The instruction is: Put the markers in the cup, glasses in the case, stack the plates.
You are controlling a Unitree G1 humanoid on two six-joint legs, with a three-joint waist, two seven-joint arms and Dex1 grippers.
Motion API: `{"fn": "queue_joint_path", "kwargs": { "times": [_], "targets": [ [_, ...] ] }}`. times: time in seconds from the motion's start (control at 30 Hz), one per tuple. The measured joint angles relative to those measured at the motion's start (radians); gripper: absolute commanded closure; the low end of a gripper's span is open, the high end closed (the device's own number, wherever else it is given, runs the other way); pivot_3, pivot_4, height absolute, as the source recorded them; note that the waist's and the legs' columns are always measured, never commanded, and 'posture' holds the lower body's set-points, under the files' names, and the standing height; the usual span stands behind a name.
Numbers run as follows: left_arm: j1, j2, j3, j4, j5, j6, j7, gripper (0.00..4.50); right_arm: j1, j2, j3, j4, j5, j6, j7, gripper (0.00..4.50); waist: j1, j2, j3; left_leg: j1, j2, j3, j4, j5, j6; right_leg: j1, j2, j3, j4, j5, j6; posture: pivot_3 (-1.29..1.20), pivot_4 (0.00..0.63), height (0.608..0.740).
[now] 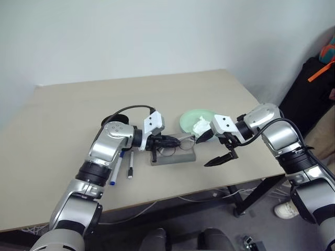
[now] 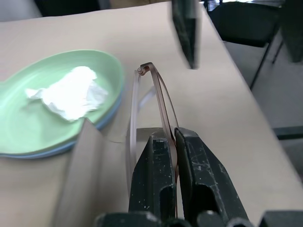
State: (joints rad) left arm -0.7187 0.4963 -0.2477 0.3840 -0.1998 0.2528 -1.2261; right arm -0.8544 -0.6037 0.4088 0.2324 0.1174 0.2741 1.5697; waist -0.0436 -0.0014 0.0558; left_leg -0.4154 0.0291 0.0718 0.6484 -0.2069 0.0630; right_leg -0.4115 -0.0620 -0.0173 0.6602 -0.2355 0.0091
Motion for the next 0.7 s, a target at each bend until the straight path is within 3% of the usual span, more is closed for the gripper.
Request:
{"fn": "queue_joint_path", "kwargs": {
  "times": [0.27,0.7],
  "targets": [
    [-0.040,-0.059,-0.010,0.208,0.083,-0.186,0.028,4.48,-0.001,0.009,0.001,0.011,-0.001,0.001,0.000,0.00,0.000,0.000,0.000,-0.002,0.000,0.000,0.001,0.000,0.000,-0.001,0.000,0.000,0.000,0.000,0.000,0.00,0.000,0.740],
    [-0.005,-0.024,-0.043,0.205,0.113,-0.175,-0.065,4.48,-0.003,0.022,0.001,0.014,-0.002,0.002,-0.011,0.00,0.000,0.000,0.000,-0.011,0.001,-0.001,0.005,0.000,0.000,-0.008,0.001,0.000,0.001,0.002,0.002,0.00,0.000,0.740]
  ]
}}
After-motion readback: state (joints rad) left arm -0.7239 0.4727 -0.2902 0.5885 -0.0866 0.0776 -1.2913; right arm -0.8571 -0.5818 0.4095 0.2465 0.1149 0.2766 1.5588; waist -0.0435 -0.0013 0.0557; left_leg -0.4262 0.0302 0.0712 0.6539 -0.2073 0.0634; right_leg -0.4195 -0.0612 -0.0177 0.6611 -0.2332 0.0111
